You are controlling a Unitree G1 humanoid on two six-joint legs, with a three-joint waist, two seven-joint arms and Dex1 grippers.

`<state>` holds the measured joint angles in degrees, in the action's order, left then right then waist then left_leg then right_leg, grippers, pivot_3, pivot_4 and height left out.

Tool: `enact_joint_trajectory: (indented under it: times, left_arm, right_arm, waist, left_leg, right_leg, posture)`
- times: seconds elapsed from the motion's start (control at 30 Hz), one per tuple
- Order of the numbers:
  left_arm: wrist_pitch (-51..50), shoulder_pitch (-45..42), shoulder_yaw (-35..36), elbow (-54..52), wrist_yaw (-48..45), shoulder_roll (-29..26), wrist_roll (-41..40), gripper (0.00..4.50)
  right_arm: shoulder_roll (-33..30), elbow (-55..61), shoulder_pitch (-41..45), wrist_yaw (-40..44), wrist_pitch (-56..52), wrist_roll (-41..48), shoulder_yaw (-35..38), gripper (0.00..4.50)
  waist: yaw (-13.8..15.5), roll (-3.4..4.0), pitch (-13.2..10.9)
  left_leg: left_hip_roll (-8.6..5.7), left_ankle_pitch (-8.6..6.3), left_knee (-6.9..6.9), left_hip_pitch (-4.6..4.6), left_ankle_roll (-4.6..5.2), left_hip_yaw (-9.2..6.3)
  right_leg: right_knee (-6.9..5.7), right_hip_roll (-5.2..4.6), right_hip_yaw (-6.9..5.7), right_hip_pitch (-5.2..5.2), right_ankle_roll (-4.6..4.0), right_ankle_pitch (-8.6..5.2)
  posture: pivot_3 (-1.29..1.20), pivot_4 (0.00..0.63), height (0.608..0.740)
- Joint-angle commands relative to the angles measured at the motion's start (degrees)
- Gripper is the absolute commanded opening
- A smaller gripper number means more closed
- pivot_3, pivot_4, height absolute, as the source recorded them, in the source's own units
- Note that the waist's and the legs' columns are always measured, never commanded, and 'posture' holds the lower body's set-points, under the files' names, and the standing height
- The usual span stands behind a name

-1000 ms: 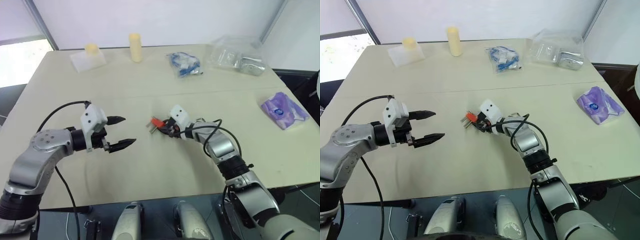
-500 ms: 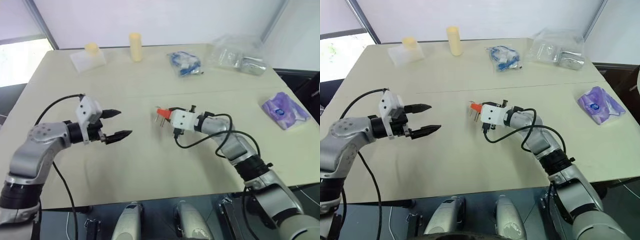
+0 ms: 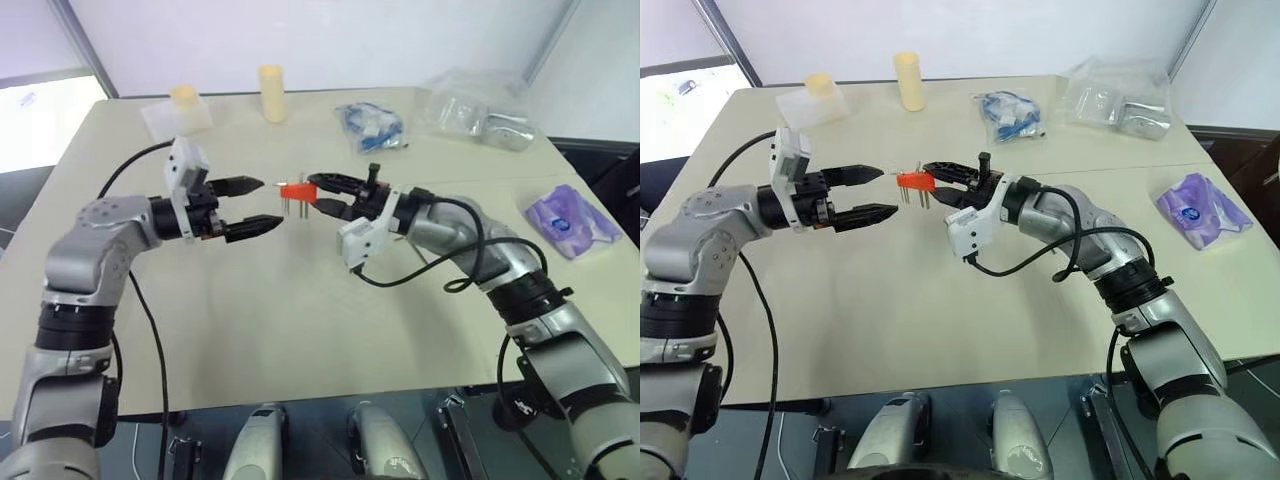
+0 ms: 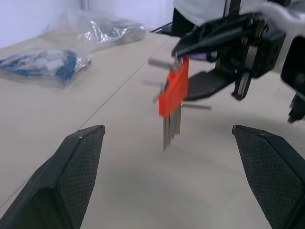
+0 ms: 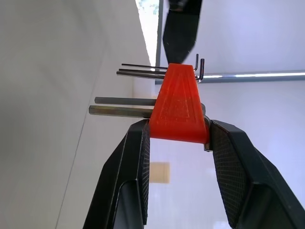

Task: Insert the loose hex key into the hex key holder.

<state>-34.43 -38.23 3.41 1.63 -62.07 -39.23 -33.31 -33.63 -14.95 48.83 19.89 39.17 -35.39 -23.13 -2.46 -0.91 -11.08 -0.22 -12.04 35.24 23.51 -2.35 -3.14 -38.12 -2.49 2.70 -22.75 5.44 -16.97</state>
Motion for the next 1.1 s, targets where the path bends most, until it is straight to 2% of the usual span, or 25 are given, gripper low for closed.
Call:
enact_joint_trajectory:
  times: [0.03, 0.9, 1.0, 1.1]
  left_arm:
    - [-1.5, -2.2, 1.0, -0.3, -0.6, 0.3, -1.9, 4.50]
    - [-3.3, -1.1, -0.3, -1.7, -1.3, 1.6, -2.3, 4.50]
    - [-3.4, -0.8, -0.6, -1.6, -1.4, 1.5, -2.1, 3.71]
    - [-3.1, -0.4, -0.7, -1.5, -1.6, 1.5, -1.8, 2.15]
  right_arm:
    - [0.1, -0.3, 1.8, -1.0, 2.4, -0.5, 0.5, 1.29]
    - [1.8, 0.5, 2.5, 1.1, 2.5, 0.3, 1.0, 1.29]
    - [2.0, 0.7, 2.7, 1.4, 2.1, 0.7, 1.1, 1.29]
    - [2.2, 0.9, 2.8, 1.7, 1.9, 1.0, 1.3, 1.29]
  waist:
    - [-0.1, 0.00, 0.0]
    - [0.0, 0.00, 0.0]
    - [0.0, 0.00, 0.0]
    - [0.0, 0.00, 0.0]
  left_leg:
    - [0.00, 0.00, 0.00, 0.00, 0.00, 0.00]
    - [0.01, 0.01, 0.02, 0.00, -0.02, -0.02]
    - [0.01, 0.01, 0.02, 0.00, -0.02, -0.02]
    - [0.01, 0.01, 0.02, 0.00, -0.02, -0.03]
  right_leg:
    - [0.00, 0.00, 0.00, 0.00, 0.00, 0.00]
    - [-0.02, -0.01, 0.00, 0.01, 0.00, 0.00]
    - [-0.02, -0.01, 0.00, 0.00, 0.00, 0.00]
    - [-0.02, -0.01, 0.00, 0.00, 0.00, 0.00]
  posture:
    - [0.00, 0.150, 0.740]
    - [0.00, 0.150, 0.740]
    - [0.00, 0.150, 0.740]
    - [0.00, 0.150, 0.740]
